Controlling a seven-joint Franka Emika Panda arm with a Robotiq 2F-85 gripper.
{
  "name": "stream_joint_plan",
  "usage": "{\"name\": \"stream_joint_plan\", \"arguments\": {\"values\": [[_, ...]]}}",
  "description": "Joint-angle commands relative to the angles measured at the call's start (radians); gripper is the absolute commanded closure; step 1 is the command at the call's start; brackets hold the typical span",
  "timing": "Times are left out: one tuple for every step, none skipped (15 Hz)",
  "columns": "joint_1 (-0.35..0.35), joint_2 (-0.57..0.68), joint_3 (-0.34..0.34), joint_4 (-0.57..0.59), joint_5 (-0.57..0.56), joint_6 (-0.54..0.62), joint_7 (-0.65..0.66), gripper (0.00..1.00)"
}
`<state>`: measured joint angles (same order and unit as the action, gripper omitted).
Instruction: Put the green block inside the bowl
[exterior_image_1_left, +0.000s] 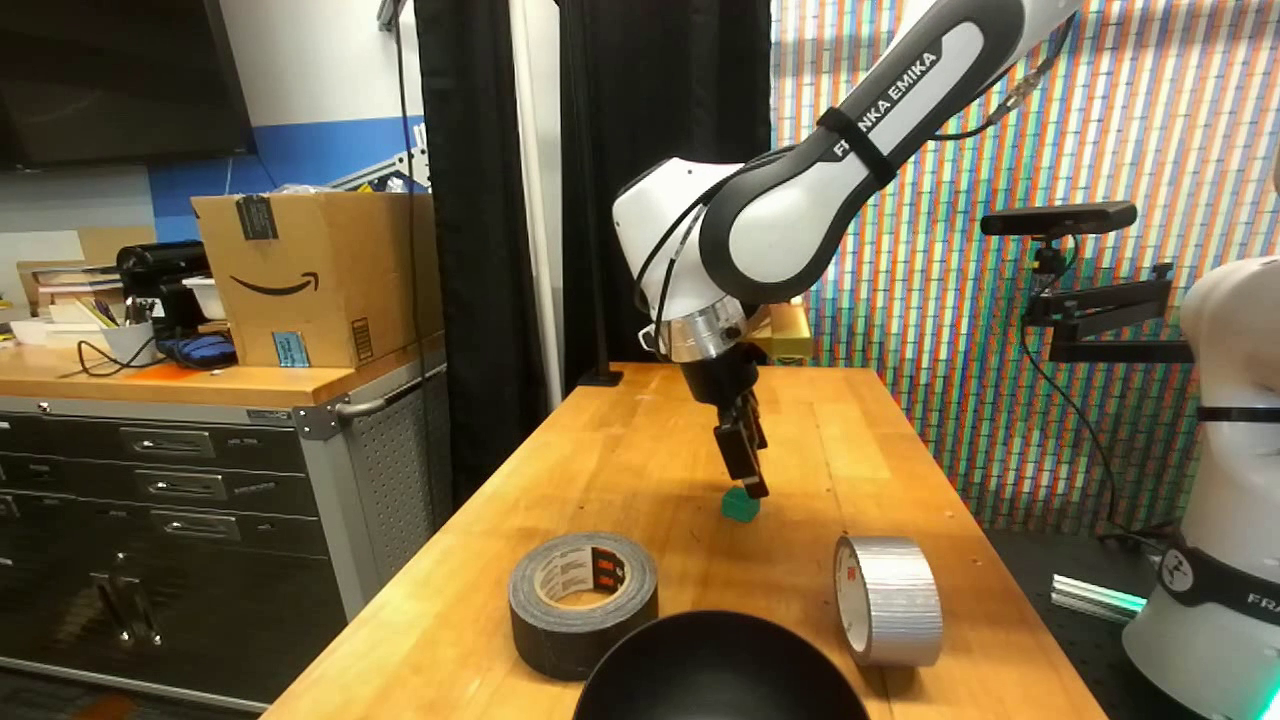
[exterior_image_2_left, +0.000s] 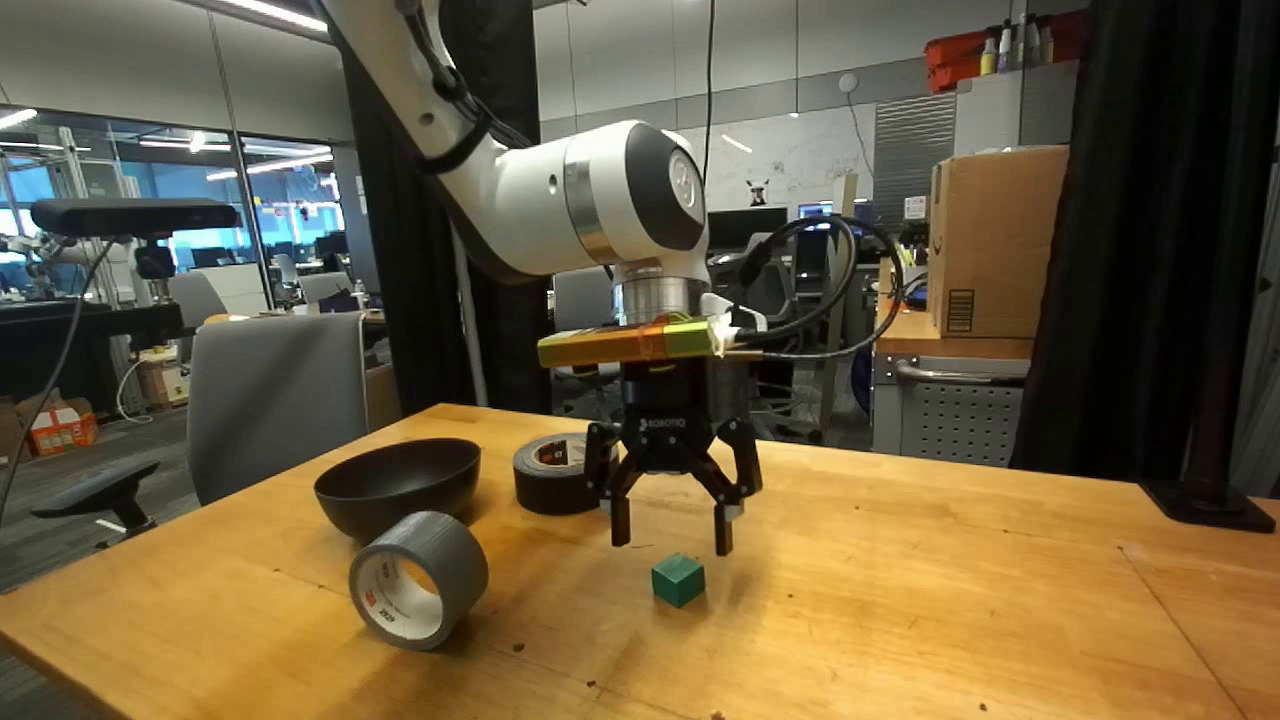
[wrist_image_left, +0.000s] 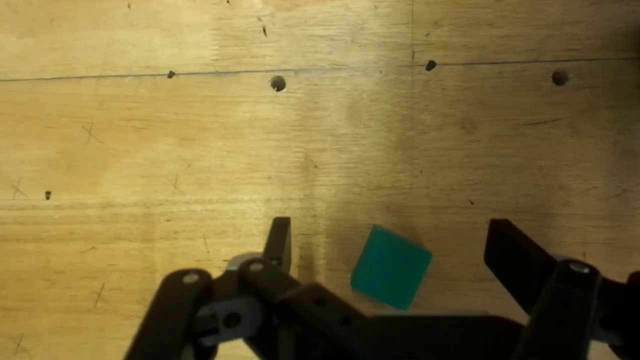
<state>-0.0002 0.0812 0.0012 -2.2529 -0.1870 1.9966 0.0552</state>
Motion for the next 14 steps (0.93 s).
{"name": "stream_joint_plan", "arguments": {"values": [[0.004,0.028,0.001,0.023,0.006,-0.001,-0.015,0.0],[0.005,0.032,0.002,0.023,0.005,-0.002,-0.015,0.0],[0.007,0.036,0.004,0.026,0.005,-0.005,-0.015,0.0],[0.007,0.041,0.004,0.029,0.005,-0.007,-0.016,0.0],[0.008,0.044,0.005,0.031,0.005,-0.009,-0.015,0.0],[0.009,0.047,0.005,0.033,0.004,-0.01,-0.015,0.0],[0.01,0.049,0.006,0.036,0.003,-0.011,-0.016,0.0],[0.01,0.053,0.006,0.042,0.002,-0.014,-0.018,0.0],[0.01,0.056,0.005,0.047,0.002,-0.015,-0.019,0.0],[0.01,0.061,0.005,0.056,0.0,-0.016,-0.021,0.0],[0.009,0.066,0.004,0.064,0.001,-0.018,-0.024,0.0],[0.008,0.072,0.003,0.077,0.002,-0.02,-0.028,0.0],[0.008,0.078,0.003,0.086,0.003,-0.021,-0.03,0.0],[0.007,0.084,0.002,0.096,0.005,-0.021,-0.033,0.0]]}}
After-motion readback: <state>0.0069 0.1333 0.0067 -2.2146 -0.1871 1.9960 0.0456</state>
